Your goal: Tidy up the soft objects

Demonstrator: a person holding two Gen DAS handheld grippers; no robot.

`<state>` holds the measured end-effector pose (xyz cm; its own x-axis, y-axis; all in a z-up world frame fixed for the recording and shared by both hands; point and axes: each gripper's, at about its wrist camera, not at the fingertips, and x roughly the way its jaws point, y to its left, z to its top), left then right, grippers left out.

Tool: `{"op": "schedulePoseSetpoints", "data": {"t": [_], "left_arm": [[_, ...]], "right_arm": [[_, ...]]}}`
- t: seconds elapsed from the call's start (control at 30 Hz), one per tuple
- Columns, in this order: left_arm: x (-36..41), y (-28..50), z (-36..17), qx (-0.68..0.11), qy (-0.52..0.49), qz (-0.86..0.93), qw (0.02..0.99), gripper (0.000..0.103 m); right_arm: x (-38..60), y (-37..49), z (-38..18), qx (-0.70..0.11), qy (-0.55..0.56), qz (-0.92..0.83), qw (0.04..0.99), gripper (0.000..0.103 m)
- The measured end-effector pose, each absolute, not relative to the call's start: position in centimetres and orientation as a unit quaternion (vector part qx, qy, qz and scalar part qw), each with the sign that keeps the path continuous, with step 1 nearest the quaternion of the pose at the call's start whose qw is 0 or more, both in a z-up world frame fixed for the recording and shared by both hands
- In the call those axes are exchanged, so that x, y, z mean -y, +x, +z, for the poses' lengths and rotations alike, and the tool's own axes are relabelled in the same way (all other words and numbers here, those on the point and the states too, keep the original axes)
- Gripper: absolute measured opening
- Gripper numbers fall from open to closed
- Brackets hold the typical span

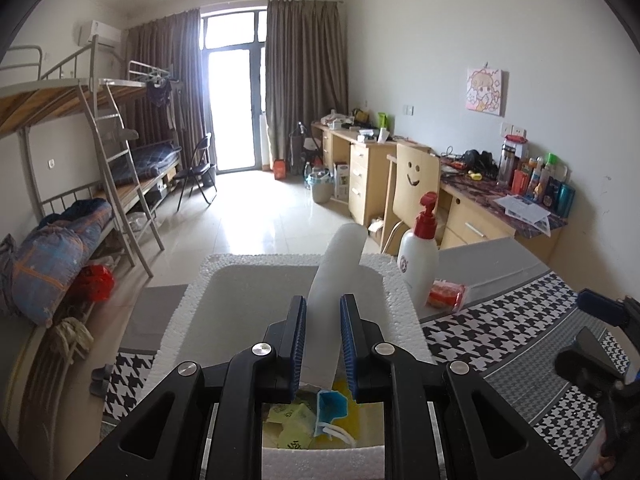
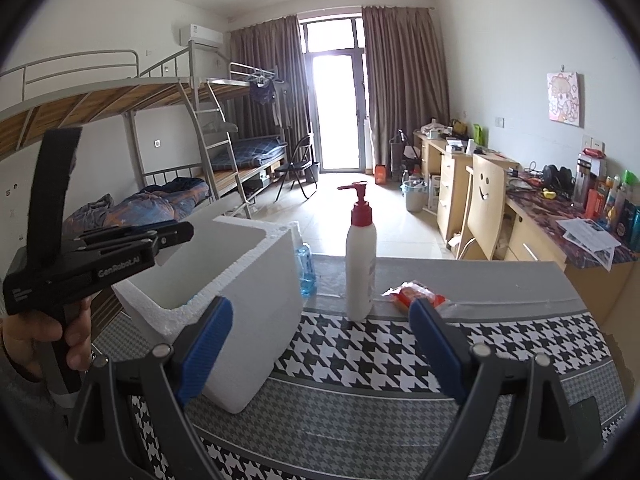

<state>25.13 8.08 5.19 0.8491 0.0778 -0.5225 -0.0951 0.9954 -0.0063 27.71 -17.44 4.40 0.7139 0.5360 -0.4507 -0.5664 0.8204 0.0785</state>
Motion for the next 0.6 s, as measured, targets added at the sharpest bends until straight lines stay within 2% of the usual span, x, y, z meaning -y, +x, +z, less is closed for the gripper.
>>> {"op": "schedulePoseSetpoints", "data": {"t": [0.17, 0.2, 0.27, 0.33, 0.4, 0.53, 0.6], "left_arm": [[-8.4, 25.7, 4.4, -0.282, -0.017, 0.059, 0.958, 0.024], [-8.5, 25.7, 4.4, -0.283, -0.016, 0.064, 0.957, 0.028], [-8.7, 25.7, 4.3, -0.286, -0.013, 0.068, 0.956, 0.042], [-8.9, 25.4, 4.4, -0.281, -0.012, 0.071, 0.957, 0.070], [-8.9, 24.9, 4.6, -0.271, -0.012, 0.077, 0.959, 0.084], [-8.8, 24.0, 5.0, -0.256, -0.005, 0.087, 0.963, 0.097], [-8.8, 23.6, 5.1, -0.251, -0.005, 0.089, 0.964, 0.099]], "right_arm": [[17.8, 27.6, 4.3, -0.234, -0.030, 0.295, 0.926, 0.092], [17.8, 27.6, 4.3, -0.234, -0.030, 0.295, 0.926, 0.092], [17.9, 27.5, 4.3, -0.233, -0.030, 0.294, 0.926, 0.092], [17.9, 27.5, 4.3, -0.233, -0.031, 0.294, 0.927, 0.092], [18.0, 27.5, 4.3, -0.233, -0.030, 0.294, 0.927, 0.092], [18.0, 27.2, 4.5, -0.230, -0.030, 0.295, 0.927, 0.092], [18.0, 26.9, 4.7, -0.227, -0.031, 0.296, 0.927, 0.092]]}}
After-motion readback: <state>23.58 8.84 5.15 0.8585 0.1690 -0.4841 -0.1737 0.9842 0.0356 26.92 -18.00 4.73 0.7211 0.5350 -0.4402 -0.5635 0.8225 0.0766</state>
